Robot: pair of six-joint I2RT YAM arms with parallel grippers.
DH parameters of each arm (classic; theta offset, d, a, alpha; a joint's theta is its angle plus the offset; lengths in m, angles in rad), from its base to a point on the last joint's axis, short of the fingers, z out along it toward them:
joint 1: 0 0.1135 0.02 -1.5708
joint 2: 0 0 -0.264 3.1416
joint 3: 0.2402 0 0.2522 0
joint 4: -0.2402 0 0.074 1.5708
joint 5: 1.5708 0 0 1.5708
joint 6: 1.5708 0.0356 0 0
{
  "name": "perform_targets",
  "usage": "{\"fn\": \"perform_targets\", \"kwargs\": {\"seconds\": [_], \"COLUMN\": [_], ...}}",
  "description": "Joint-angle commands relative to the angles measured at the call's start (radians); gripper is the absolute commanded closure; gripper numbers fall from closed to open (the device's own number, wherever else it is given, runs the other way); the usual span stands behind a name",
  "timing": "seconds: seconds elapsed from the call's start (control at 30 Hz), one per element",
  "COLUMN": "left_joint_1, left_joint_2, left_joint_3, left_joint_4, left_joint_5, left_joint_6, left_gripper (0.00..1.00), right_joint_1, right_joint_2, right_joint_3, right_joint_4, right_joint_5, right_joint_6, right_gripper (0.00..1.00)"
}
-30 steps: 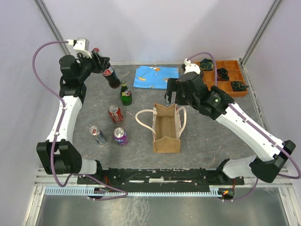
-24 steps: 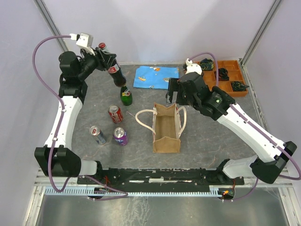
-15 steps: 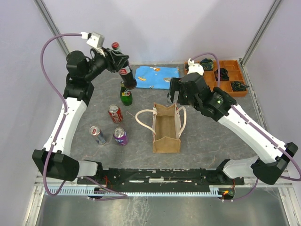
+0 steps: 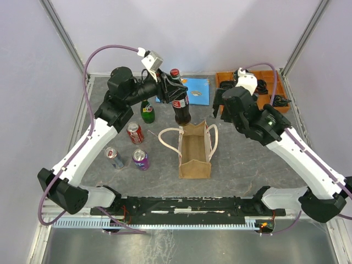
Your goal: Place the beverage into the canvas bag
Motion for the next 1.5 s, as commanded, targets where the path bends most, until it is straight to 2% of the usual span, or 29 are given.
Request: {"fn": "perform_targets", "kwargs": {"seconds": [0.0, 0.23, 0.63, 1.07, 1.47], "left_joint_1": [-0.040, -0.146, -0.233, -0.264, -0.284], "left_joint_2": [-0.029, -0.006, 0.045, 0.158, 0.223], "left_joint_3": [0.050, -0.036, -0.184, -0.316, -0.312], "left_joint_4": [0.169, 0.227, 0.353, 0.534, 0.571], "left_joint_5": [-0.005, -0.030, -0.084, -0.193, -0.239], "left_joint_6": [-0.025, -0.026, -0.021, 0.065, 0.186], "left_gripper": [0.97, 0.97, 0.97, 0.97, 0.97], "right_joint_1": [-0.014, -0.051, -0.079, -0.086, -0.111], "right_joint_2": [-0.061, -0.074, -0.102, -0.126, -0.139], "right_joint_3": [0.018, 0.014, 0.001, 0.000, -0.015], "right_joint_4": [-0.032, -0.107, -0.146, -0.167, -0.166], "right_joint_5": [0.105, 0.132, 0.107, 0.115, 0.114], "right_joint_6": [0.032, 0.079, 0.118, 0.128, 0.125], "right_gripper": [0.01, 0.01, 0.01, 0.01, 0.01]}}
